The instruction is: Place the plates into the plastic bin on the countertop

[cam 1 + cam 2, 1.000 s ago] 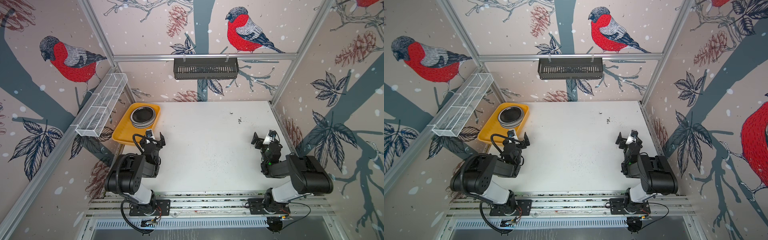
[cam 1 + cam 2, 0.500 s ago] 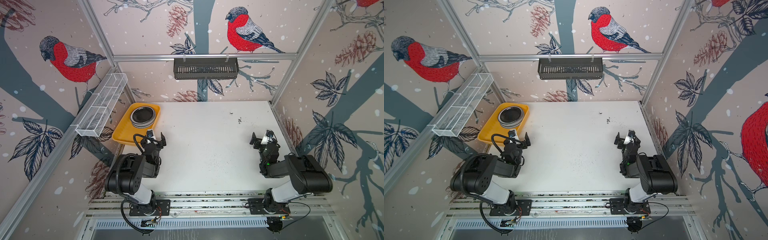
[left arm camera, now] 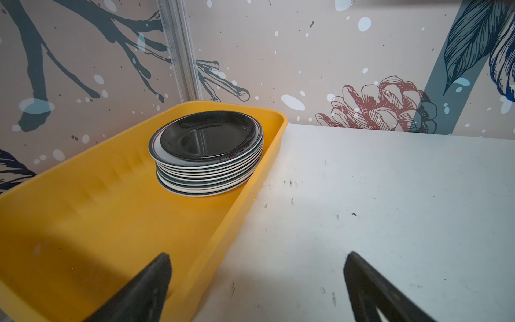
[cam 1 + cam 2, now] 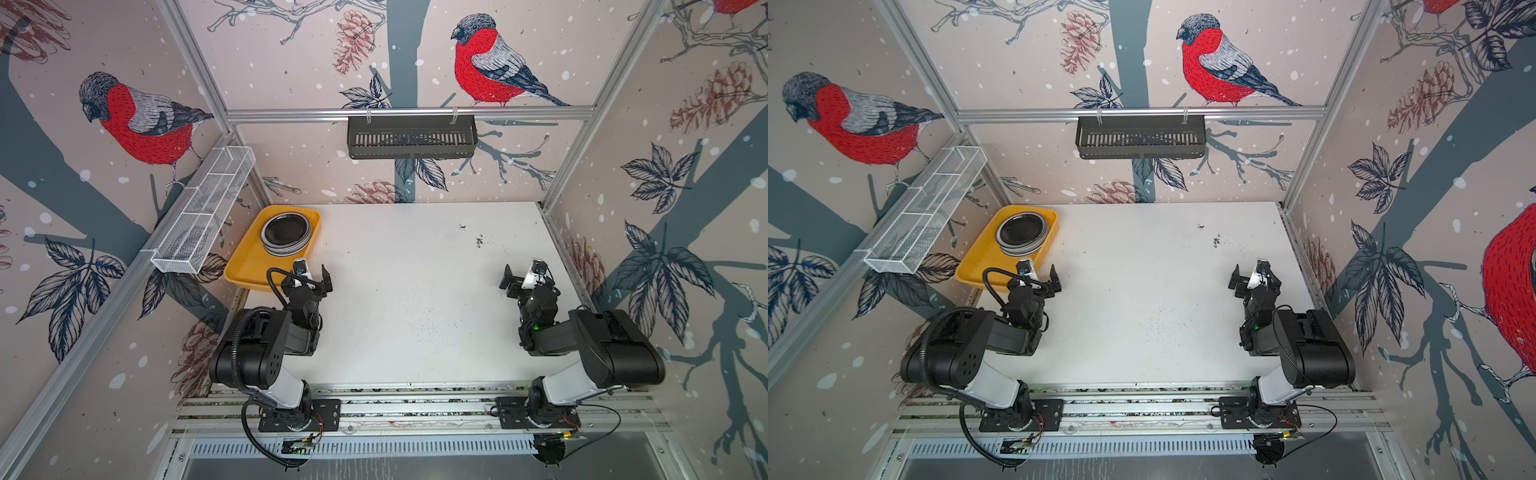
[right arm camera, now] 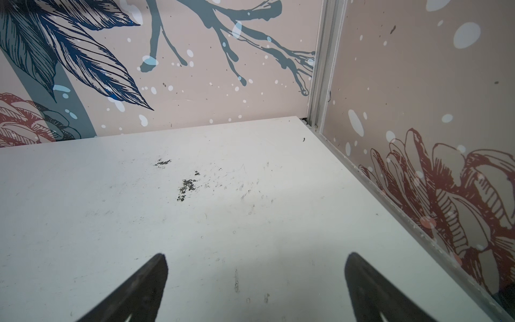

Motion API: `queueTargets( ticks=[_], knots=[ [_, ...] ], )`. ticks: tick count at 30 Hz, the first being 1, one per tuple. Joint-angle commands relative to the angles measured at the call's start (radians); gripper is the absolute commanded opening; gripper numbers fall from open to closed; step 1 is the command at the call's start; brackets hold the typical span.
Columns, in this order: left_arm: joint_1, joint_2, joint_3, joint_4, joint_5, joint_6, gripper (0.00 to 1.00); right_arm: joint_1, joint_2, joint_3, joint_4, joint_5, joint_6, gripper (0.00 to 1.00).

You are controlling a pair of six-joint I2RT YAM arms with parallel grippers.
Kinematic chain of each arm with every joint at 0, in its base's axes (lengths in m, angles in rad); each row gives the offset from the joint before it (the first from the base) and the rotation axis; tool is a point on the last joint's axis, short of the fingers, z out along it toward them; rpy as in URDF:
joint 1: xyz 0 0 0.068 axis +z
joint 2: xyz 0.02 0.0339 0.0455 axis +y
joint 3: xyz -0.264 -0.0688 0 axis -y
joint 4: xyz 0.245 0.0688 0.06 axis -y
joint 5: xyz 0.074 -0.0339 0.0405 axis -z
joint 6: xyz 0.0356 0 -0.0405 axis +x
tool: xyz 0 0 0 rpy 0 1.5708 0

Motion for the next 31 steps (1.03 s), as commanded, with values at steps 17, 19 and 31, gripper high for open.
queueTargets(
  ticks=[17,19,31],
  knots=[
    [0.0,-0.001,0.002,0.033,-0.007,0.015,0.97,-0.009,-0.002,0.006,0.031,-0.009,-0.002,1.0],
    [0.0,-0.001,0.001,0.032,-0.007,0.014,0.96,-0.008,-0.001,0.006,0.03,-0.01,-0.002,1.0],
    [0.008,-0.003,0.002,0.03,0.014,0.014,0.97,-0.009,-0.001,0.006,0.03,-0.01,-0.002,1.0]
  ],
)
